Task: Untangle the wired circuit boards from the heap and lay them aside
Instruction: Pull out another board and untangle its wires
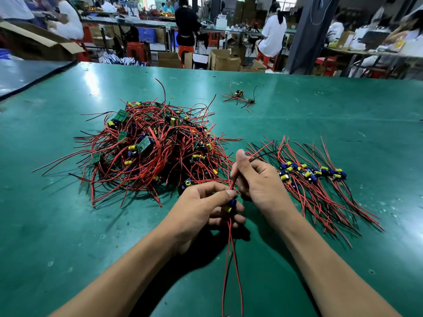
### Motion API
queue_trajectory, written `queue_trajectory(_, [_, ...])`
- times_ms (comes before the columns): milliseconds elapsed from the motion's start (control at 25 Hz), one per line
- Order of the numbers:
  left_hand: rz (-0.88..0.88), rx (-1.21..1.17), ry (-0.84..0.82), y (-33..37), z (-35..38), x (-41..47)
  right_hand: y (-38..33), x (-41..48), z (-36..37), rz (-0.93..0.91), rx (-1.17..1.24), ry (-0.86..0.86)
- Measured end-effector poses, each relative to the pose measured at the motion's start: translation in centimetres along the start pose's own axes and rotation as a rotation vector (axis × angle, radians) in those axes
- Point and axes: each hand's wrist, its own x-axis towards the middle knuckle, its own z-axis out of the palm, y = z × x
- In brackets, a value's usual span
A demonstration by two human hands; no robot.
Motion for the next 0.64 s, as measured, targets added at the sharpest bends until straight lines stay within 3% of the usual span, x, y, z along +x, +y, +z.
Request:
queue_trajectory(200, [0.021, 0.062, 0.014, -0.3, 0.0, -0.1, 0.6, 0.1, -0.7, -0.074, -0.327, 0.049])
queue_trajectory(400, [0.046, 0.105, 0.034, -0.6, 0.2, 0.1, 1.2, 0.2, -0.3, -0.047, -0.35, 0.065])
queue_trajectory(640, [0.09, 0.113, 0.048, -0.6, 0.0, 0.3, 2.0, -0.6, 0.4, 0.226, -0.055, -0.313])
